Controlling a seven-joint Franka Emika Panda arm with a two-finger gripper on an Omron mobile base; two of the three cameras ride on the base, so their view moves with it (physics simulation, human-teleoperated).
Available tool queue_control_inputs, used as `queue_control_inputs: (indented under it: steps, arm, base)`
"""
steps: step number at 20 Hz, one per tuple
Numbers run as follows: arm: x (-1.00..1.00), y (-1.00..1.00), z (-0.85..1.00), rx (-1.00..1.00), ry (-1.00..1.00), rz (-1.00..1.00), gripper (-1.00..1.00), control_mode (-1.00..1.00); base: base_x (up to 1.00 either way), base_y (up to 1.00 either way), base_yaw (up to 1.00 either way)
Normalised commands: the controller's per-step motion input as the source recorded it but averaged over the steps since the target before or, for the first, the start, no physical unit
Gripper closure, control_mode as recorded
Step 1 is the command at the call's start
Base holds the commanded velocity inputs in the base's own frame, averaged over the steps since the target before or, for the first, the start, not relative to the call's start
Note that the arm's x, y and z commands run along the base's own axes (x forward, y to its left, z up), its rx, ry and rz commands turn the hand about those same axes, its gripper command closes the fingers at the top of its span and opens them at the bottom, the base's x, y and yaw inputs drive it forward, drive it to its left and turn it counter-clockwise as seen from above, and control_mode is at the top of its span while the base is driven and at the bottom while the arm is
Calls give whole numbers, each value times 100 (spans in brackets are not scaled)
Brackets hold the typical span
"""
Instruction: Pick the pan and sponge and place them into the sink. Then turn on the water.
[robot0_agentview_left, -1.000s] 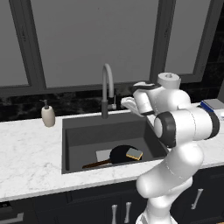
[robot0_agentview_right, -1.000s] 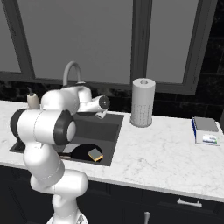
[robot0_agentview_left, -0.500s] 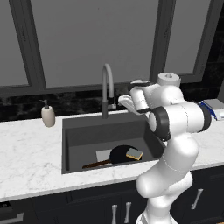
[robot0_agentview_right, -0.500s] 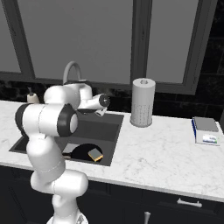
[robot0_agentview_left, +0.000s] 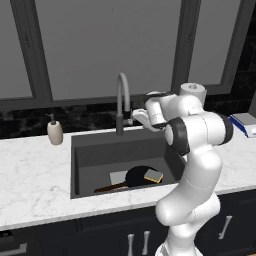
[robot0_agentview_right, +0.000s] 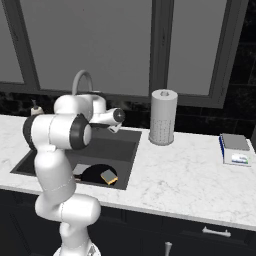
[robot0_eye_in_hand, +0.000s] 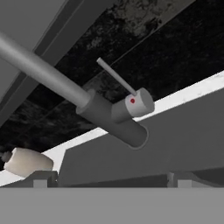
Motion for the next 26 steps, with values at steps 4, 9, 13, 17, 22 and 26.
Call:
queue_control_inputs:
  steps: [4,9,13,17,22,26]
  arm:
    - [28,0,-11,3,0,0,-100,-100]
    - [24,0,-14,3,0,0,-100,-100]
    - [22,2,-14,0,0,0,-100,-100]
    - [24,0,-13,0,0,0,-100,-100]
    - [23,4,-7,0,0,0,-100,-100]
    - [22,11,-4,0,0,0,-100,-100]
  base:
    - [0,0,0]
    - [0,0,0]
    - [0,0,0]
    - [0,0,0]
    - [0,0,0]
    - [0,0,0]
